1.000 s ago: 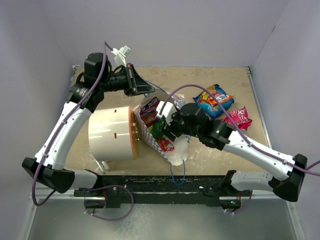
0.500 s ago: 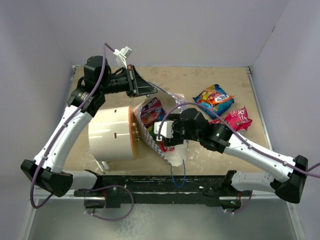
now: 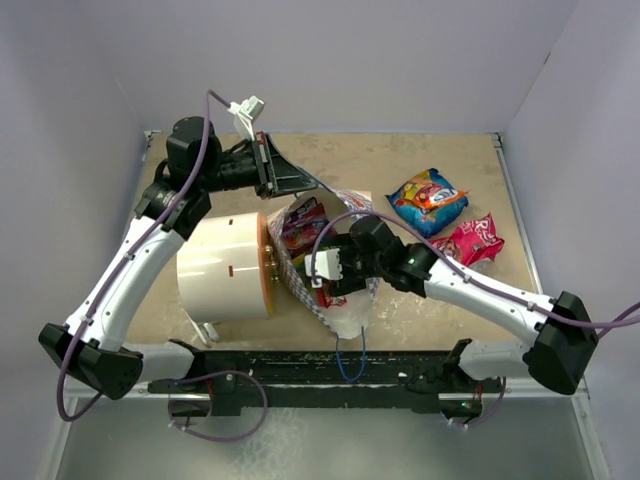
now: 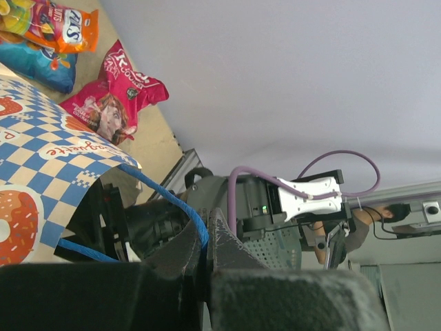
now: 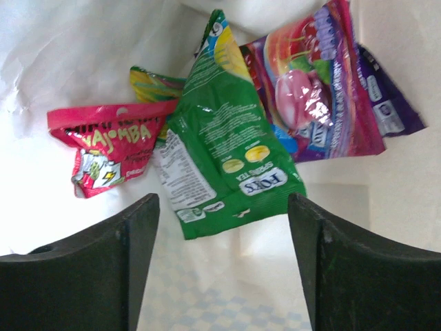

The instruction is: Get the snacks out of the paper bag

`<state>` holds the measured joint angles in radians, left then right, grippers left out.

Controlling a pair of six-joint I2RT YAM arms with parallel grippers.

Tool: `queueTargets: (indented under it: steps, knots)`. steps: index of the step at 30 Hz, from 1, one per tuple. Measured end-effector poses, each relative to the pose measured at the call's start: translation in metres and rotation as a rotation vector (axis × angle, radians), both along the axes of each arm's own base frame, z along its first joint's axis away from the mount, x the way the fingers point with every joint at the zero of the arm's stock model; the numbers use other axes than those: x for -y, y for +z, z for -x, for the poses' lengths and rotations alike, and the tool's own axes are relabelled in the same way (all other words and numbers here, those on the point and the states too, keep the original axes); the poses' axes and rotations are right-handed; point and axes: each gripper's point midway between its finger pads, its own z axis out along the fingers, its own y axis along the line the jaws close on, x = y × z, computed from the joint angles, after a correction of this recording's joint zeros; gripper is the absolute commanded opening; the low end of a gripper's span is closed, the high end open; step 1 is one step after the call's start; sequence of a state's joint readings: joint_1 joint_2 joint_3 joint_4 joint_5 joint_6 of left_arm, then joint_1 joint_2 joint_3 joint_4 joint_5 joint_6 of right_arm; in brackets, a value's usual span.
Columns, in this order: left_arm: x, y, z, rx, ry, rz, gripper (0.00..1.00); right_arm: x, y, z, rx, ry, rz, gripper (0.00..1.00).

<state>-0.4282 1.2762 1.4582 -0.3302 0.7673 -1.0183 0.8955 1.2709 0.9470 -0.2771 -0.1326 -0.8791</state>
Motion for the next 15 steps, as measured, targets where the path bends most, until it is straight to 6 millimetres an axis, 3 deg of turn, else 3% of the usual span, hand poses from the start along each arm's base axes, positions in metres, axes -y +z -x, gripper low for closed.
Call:
queueTargets:
  steps: [3,5,6,15]
  knots:
    - [0.004,-0.001,-0.001,-0.003,-0.027,-0.002,0.0,0.006,-0.002,-0.006,-0.027,0.0,-0.014,0.84]
    - [0.009,-0.001,-0.004,-0.009,-0.042,-0.004,0.0,0.005,0.002,-0.007,-0.046,0.011,-0.045,0.97]
    - [0.012,-0.003,-0.005,-0.014,-0.05,-0.006,0.0,0.004,0.003,-0.008,-0.053,0.018,-0.058,0.99]
    - [0.035,-0.012,0.007,-0.037,-0.12,-0.019,0.0,-0.008,0.011,-0.005,-0.063,0.082,-0.123,0.97]
